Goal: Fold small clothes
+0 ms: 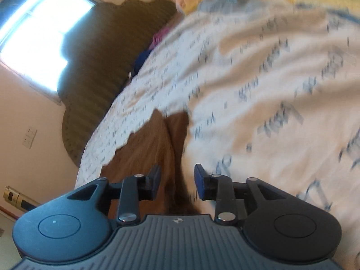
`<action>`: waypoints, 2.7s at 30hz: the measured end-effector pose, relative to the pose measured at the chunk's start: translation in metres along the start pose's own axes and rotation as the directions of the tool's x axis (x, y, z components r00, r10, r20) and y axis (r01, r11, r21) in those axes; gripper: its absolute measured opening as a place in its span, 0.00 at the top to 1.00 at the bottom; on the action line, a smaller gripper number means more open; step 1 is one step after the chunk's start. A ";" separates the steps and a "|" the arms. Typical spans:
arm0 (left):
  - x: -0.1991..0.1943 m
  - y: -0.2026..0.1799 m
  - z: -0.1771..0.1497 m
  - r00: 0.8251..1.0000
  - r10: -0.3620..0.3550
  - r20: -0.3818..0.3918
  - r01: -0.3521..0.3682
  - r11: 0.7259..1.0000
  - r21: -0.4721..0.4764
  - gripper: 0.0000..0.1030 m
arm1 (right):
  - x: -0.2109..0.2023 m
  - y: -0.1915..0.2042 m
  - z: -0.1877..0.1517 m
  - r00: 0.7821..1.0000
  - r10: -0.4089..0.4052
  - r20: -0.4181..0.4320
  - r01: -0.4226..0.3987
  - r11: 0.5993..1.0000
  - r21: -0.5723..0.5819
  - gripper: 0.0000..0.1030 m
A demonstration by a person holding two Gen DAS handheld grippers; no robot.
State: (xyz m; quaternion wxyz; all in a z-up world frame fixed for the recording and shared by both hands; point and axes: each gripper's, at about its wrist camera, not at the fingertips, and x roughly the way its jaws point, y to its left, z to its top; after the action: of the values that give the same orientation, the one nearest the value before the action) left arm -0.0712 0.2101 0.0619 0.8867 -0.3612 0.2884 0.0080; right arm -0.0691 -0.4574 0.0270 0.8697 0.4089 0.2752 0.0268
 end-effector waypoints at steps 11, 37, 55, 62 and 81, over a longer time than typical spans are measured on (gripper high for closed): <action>0.192 -0.113 0.060 0.983 0.063 -0.172 0.003 0.933 0.360 0.37 | 0.179 0.085 0.072 0.949 -0.014 -0.315 -0.110 0.922 -0.372 0.30; 0.210 -0.115 0.031 0.955 0.295 0.040 -0.263 0.773 0.577 0.85 | 0.232 0.095 0.048 0.971 -0.038 -0.237 -0.075 0.890 -0.450 0.80; 0.235 -0.137 -0.042 0.957 0.282 0.065 -0.245 0.671 0.699 0.31 | 0.217 0.103 -0.004 0.980 -0.179 -0.088 0.095 0.809 -0.581 0.32; 0.158 -0.143 -0.066 0.981 0.181 0.064 -0.174 0.705 0.688 0.28 | 0.144 0.135 -0.032 0.995 -0.058 -0.077 0.000 0.796 -0.605 0.31; 0.139 -0.120 -0.104 0.976 0.212 0.040 -0.173 0.658 0.733 0.10 | 0.135 0.125 -0.085 0.987 -0.140 -0.076 0.040 0.681 -0.731 0.08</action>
State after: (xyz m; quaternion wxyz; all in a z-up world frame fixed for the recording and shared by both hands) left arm 0.0193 0.0270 0.0067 0.9435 0.0559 0.3258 -0.0230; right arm 0.0244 -0.2784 0.0121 0.9415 0.0139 0.3161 0.1165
